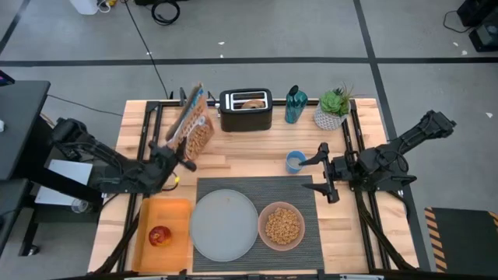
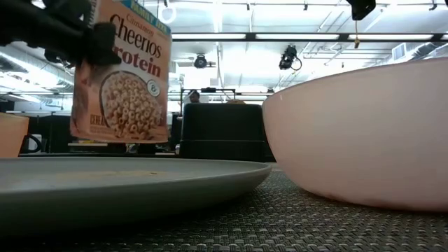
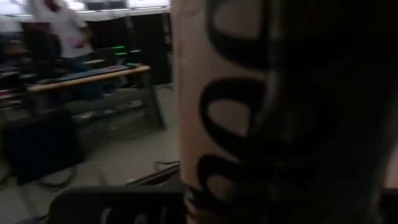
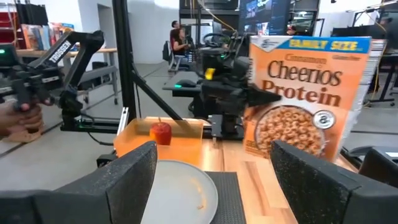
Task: Arrange a breakfast setting
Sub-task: Pour the cereal from the cereal box into the pink bowl
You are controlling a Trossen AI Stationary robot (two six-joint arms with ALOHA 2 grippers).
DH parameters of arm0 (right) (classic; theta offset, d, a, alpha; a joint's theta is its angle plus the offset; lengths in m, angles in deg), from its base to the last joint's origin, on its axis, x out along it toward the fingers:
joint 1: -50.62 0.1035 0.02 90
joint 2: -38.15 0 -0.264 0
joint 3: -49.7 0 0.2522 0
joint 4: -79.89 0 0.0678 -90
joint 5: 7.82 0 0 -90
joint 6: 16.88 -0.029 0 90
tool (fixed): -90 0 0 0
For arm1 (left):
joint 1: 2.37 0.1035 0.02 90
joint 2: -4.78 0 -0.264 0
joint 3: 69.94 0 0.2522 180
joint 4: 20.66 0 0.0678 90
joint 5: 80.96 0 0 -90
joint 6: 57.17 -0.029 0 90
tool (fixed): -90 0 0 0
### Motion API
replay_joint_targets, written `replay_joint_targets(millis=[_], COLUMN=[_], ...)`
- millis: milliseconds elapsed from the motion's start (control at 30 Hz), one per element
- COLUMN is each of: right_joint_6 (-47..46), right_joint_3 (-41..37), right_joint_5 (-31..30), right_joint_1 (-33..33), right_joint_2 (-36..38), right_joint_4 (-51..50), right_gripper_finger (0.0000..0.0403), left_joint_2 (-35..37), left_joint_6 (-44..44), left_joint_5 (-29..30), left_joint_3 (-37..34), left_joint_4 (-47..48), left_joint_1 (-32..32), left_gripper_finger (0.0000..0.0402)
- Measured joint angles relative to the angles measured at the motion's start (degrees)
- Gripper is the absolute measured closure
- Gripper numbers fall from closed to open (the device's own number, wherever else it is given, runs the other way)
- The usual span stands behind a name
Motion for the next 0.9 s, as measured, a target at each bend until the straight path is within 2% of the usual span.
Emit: replay_joint_targets(millis=[267, 400, 500, 733, 833, 900], right_joint_6=[0.0, -0.3, -0.3, -0.9, -0.8, -0.4], right_joint_3=[0.0, 0.0, 0.0, 0.0, 0.0, 0.0], right_joint_5=[0.0, -0.7, -1.5, -1.6, -1.6, -1.6], right_joint_1=[1.5, 2.3, 2.6, 2.6, 2.5, 2.5], right_joint_2=[-0.1, -1.3, -2.9, -5.6, -6.3, -6.7], right_joint_4=[-0.7, -0.7, -0.4, 1.7, 2.9, 3.6], right_gripper_finger=[0.0082, 0.0082, 0.0082, 0.0082, 0.0082, 0.0082], left_joint_2=[0.0, 0.1, 0.5, 3.3, 4.0, 4.6], left_joint_6=[-1.7, 1.1, 8.6, 35.0, 40.3, 40.1], left_joint_5=[0.0, -0.1, -0.1, -0.3, -0.2, -0.2], left_joint_3=[0.0, 0.0, 0.0, 0.0, 0.0, 0.0], left_joint_4=[3.8, 9.3, 17.2, 43.5, 49.8, 50.4], left_joint_1=[11.9, 16.6, 20.1, 27.6, 29.6, 30.6], left_gripper_finger=[0.0384, 0.0384, 0.0384, 0.0384, 0.0384, 0.0384])
